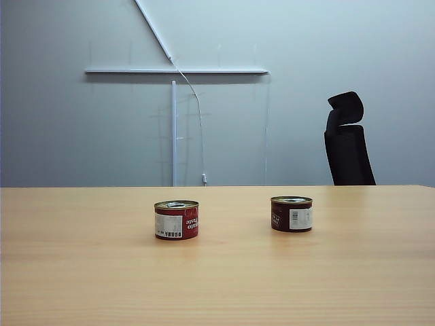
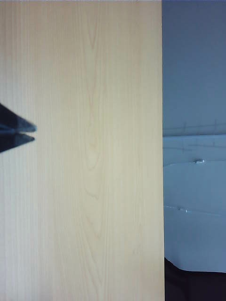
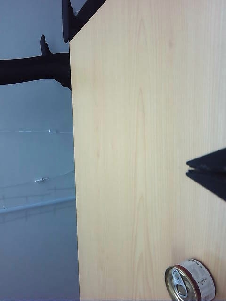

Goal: Stack a can of tomatoes on the right onto the can of tomatoes on the left.

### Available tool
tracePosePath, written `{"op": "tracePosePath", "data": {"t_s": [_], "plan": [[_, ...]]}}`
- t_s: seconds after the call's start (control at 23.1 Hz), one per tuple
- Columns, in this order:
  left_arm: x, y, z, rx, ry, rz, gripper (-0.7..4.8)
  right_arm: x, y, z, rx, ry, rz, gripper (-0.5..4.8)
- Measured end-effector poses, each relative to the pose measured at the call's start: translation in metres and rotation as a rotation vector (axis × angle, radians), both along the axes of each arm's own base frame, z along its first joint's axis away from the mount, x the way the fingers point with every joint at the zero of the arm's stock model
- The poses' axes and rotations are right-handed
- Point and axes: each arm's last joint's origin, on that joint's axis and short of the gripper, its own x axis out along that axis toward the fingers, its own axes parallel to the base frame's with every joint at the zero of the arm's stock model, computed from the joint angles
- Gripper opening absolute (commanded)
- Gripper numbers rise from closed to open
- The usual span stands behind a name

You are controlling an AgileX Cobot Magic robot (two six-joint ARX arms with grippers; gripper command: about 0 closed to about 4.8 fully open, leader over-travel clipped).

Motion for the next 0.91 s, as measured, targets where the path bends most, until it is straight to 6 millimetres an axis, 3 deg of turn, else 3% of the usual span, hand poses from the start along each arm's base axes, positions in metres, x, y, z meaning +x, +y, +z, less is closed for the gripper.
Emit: {"op": "tracePosePath", "data": {"t_s": [0.52, 0.91], "plan": [[0.0, -0.001, 0.0, 0.0, 0.0, -0.011, -0.02, 0.0, 0.0, 0.001, 0.076, -0.007, -0.001, -0.06], [-0.013, -0.047, -0.005, 0.021, 0.057, -0.488, -0.02, -0.001, 0.005, 0.001, 0.075, -0.006, 0.185, -0.06]]}}
